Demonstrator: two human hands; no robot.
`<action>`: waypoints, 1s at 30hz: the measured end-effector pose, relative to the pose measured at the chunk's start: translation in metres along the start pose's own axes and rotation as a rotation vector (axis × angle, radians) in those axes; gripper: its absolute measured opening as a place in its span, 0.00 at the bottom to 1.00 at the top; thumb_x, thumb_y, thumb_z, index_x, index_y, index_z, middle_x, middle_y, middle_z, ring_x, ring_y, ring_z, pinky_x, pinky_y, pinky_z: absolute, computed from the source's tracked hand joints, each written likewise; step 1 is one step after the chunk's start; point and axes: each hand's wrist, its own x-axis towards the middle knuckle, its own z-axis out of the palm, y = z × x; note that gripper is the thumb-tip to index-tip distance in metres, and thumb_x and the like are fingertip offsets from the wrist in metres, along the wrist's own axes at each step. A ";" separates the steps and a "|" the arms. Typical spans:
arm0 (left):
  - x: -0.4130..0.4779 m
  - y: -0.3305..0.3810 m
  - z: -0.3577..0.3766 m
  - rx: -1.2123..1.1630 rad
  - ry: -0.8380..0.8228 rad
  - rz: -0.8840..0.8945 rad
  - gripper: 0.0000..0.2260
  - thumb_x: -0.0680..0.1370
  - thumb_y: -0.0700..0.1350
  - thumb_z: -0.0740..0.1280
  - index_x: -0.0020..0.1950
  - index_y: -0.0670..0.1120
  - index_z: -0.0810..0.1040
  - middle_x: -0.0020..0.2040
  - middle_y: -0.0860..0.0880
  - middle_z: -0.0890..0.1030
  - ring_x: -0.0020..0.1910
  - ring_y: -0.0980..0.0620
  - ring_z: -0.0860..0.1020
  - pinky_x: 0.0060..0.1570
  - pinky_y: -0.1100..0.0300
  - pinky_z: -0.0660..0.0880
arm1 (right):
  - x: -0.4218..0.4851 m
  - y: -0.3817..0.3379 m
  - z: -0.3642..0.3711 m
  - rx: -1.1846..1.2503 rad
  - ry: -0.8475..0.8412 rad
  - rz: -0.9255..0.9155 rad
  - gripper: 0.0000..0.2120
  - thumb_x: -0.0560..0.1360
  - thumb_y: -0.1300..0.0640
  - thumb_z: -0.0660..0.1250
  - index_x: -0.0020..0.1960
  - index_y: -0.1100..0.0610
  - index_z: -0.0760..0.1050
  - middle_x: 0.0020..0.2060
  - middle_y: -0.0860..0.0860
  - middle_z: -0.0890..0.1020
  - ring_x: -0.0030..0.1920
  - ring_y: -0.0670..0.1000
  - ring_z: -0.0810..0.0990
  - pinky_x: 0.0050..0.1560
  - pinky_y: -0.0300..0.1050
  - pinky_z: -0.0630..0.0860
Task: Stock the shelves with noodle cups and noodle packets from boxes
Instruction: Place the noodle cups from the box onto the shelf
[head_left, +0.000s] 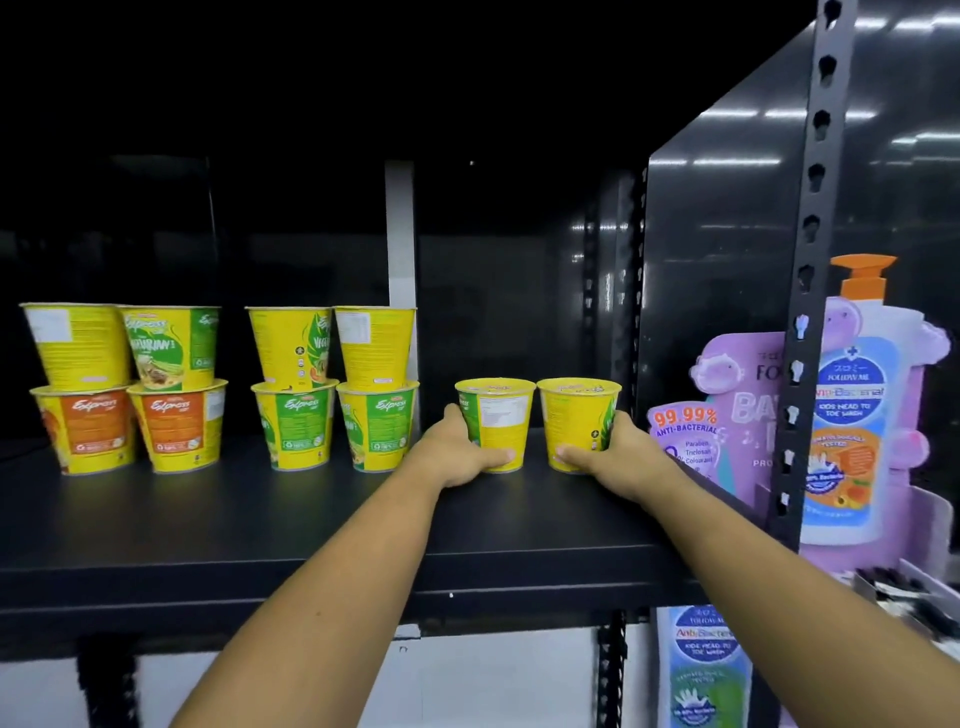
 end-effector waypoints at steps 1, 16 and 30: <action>-0.001 0.000 0.000 0.022 -0.004 0.004 0.40 0.71 0.58 0.79 0.75 0.46 0.64 0.71 0.48 0.76 0.68 0.46 0.75 0.66 0.51 0.72 | 0.001 0.000 0.000 -0.019 -0.004 0.004 0.39 0.70 0.40 0.78 0.73 0.54 0.65 0.65 0.54 0.78 0.66 0.58 0.76 0.68 0.58 0.71; 0.001 0.001 0.003 0.106 -0.022 0.004 0.38 0.76 0.59 0.74 0.78 0.45 0.61 0.73 0.47 0.74 0.71 0.46 0.74 0.61 0.55 0.70 | 0.009 0.005 0.003 -0.187 -0.016 0.068 0.47 0.58 0.24 0.69 0.65 0.55 0.72 0.61 0.56 0.79 0.63 0.61 0.77 0.65 0.61 0.74; 0.004 -0.001 0.004 0.105 -0.039 0.021 0.38 0.77 0.60 0.73 0.79 0.46 0.60 0.75 0.48 0.73 0.72 0.47 0.73 0.60 0.57 0.68 | 0.003 -0.003 0.004 -0.383 -0.004 0.093 0.42 0.71 0.25 0.64 0.71 0.56 0.71 0.68 0.58 0.74 0.70 0.63 0.71 0.71 0.61 0.68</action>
